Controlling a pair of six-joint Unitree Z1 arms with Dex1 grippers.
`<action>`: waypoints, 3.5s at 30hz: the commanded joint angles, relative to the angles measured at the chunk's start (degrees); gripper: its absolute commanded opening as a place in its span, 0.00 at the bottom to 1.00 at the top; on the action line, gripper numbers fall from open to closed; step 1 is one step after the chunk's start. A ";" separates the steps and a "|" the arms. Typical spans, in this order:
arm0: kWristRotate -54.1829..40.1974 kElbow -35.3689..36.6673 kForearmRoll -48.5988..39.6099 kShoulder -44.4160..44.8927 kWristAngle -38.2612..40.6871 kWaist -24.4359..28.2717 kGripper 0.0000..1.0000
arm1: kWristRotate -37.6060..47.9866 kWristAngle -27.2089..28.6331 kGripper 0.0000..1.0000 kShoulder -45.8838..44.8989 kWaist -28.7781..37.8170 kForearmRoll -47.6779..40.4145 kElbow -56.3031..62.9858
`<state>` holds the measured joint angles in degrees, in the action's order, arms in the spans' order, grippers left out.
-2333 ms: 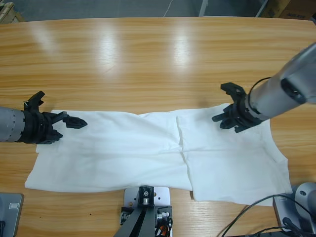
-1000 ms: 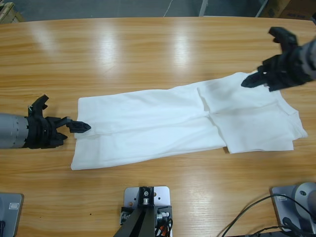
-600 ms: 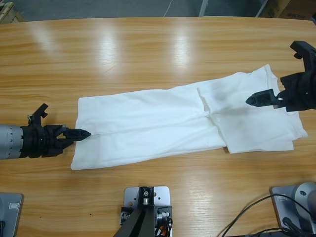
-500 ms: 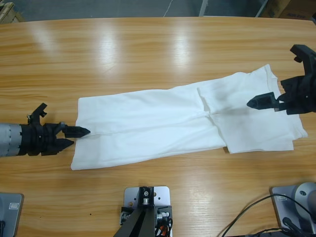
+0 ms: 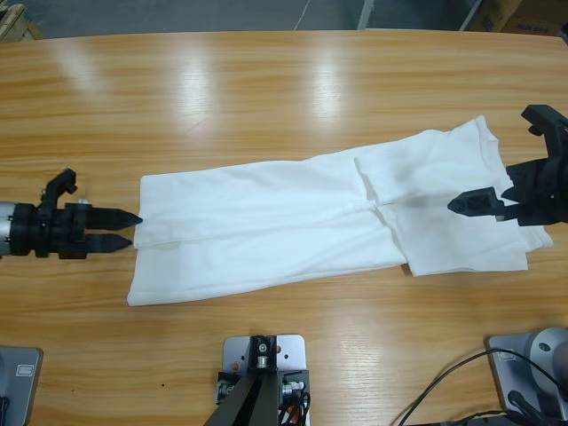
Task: Fold clothes
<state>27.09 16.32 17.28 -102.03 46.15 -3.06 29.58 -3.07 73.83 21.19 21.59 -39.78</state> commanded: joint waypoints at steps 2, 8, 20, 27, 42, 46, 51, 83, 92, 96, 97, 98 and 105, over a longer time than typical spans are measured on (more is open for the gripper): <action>-0.73 2.54 -4.32 -5.99 -6.25 -1.83 0.88 | 0.74 -0.28 1.00 -2.82 0.52 -0.27 2.95; 2.42 3.53 -8.06 -5.38 -9.47 -7.75 0.89 | 0.74 0.07 1.00 -2.71 0.52 -0.67 2.95; 5.52 9.55 -25.29 0.07 -16.38 -7.75 1.00 | 0.74 0.70 1.00 -1.75 0.43 -1.61 3.39; 8.94 11.88 -25.84 -3.93 -20.72 -14.28 0.97 | 0.74 1.23 1.00 -2.19 0.43 -1.64 3.97; 15.43 15.27 -24.75 -7.20 -24.55 -22.15 0.86 | 0.74 1.58 1.00 -1.94 0.43 -3.19 4.89; 18.77 17.83 -24.75 -7.66 -24.62 -25.21 0.85 | 0.74 1.68 1.00 -1.94 0.43 -3.22 5.15; 19.45 19.59 -24.59 -7.75 -25.15 -25.93 0.80 | 0.74 1.75 1.00 -1.98 0.34 -3.26 5.34; 5.48 30.61 -60.01 8.93 -40.93 -11.52 0.00 | 0.74 -0.72 1.00 2.44 0.29 -9.15 6.45; 2.72 36.06 -65.30 9.51 -41.02 -0.05 0.00 | 0.83 -0.94 1.00 2.45 -0.25 -9.37 6.78; 0.19 39.47 -68.02 9.57 -41.93 3.00 0.00 | 0.83 -1.06 1.00 2.37 -0.78 -9.37 6.96; -0.58 40.35 -68.74 9.57 -42.13 4.06 0.00 | 0.83 -1.08 1.00 2.37 -0.92 -9.37 7.00; -1.45 41.09 -69.48 9.55 -42.20 5.22 0.00 | 0.83 -1.18 1.00 2.37 -1.05 -9.37 7.00; -6.44 44.38 -73.88 7.74 -42.46 7.68 0.00 | 0.83 -1.94 1.00 3.47 -1.68 -10.29 6.98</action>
<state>23.95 58.88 -53.31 -93.09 4.54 2.86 29.59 -3.34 74.70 20.56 12.67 -34.20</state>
